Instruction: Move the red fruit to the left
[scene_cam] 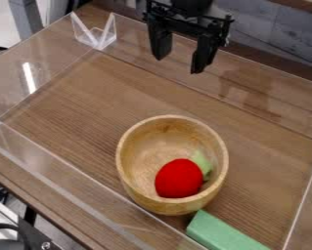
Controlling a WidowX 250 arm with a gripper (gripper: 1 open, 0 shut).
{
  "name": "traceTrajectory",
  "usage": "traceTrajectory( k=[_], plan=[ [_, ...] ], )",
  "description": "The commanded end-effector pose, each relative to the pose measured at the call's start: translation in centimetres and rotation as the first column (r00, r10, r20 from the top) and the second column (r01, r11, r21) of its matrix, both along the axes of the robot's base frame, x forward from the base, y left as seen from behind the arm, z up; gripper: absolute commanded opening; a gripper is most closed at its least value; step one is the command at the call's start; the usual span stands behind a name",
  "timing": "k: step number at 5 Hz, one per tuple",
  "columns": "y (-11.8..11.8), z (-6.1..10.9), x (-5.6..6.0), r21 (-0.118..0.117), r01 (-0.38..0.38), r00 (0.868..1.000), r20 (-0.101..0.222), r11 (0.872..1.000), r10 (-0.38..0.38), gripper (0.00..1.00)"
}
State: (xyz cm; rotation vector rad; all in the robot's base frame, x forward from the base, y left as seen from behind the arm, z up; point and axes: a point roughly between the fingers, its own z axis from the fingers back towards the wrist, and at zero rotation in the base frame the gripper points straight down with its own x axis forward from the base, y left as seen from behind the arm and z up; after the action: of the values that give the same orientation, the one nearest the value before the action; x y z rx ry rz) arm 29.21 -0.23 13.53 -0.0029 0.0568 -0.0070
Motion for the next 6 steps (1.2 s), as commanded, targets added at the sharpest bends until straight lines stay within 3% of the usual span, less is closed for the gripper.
traceTrajectory(
  k=[1,2,4,5,6],
  plan=[
    [0.5,0.0,-0.7,-0.006,-0.011,0.999,-0.031,1.000,0.011,1.00],
    [0.1,-1.2,-2.0,-0.013,-0.001,0.998,-0.060,1.000,0.001,1.00],
    [-0.2,-3.5,-4.1,-0.032,0.087,0.995,-0.045,0.996,-0.088,1.00],
    [-0.2,-3.8,-6.0,-0.042,0.106,0.994,-0.037,0.993,-0.108,1.00],
    [-0.3,-4.1,-7.1,-0.054,0.107,0.994,-0.023,0.993,-0.108,1.00]
  ],
)
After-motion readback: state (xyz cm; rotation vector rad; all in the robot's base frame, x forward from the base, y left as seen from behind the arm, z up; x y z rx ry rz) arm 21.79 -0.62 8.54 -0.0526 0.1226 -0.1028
